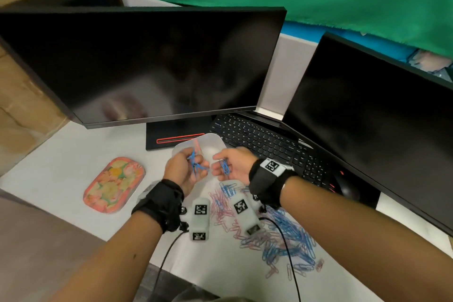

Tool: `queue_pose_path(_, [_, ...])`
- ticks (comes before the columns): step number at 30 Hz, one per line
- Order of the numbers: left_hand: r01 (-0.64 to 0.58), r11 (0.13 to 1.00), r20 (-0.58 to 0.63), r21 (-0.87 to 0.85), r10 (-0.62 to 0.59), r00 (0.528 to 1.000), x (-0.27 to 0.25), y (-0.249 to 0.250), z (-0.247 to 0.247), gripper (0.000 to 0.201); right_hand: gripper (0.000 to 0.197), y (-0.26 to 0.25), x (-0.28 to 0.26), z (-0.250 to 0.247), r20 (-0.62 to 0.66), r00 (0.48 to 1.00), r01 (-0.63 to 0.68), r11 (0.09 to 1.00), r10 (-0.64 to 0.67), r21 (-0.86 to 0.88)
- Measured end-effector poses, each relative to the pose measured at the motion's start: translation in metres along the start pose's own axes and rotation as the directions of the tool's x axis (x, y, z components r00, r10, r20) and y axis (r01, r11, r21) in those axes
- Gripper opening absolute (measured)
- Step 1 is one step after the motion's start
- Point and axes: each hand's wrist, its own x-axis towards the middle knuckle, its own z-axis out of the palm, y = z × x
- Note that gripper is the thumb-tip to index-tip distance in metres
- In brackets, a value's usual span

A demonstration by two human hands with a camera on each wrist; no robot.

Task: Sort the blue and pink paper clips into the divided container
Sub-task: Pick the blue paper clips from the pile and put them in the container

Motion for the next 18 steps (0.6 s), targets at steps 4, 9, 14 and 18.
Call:
queue_pose_path(4, [-0.130, 0.961, -0.126, 0.242, 0.164, 0.978, 0.011, 0.025, -0.002, 0.019, 0.019, -0.020, 0.012, 0.024, 0.002, 1.000, -0.004, 0.999, 0.005, -0.051])
queue_pose_path(9, [-0.096, 0.886, -0.086, 0.454, 0.151, 0.985, 0.027, 0.032, -0.005, 0.018, 0.022, -0.032, 0.017, 0.039, 0.002, 1.000, -0.027, 0.994, 0.027, -0.103])
queue_pose_path(14, [-0.061, 0.765, -0.113, 0.642, 0.173, 0.978, 0.036, 0.031, -0.006, 0.016, 0.014, -0.034, 0.029, 0.036, -0.031, 0.999, -0.015, 0.996, 0.013, -0.084])
queue_pose_path(18, [-0.111, 0.537, -0.054, 0.837, 0.283, 0.958, 0.038, 0.026, -0.007, 0.006, 0.020, -0.024, 0.029, 0.013, -0.076, 0.996, 0.026, 0.994, -0.035, -0.107])
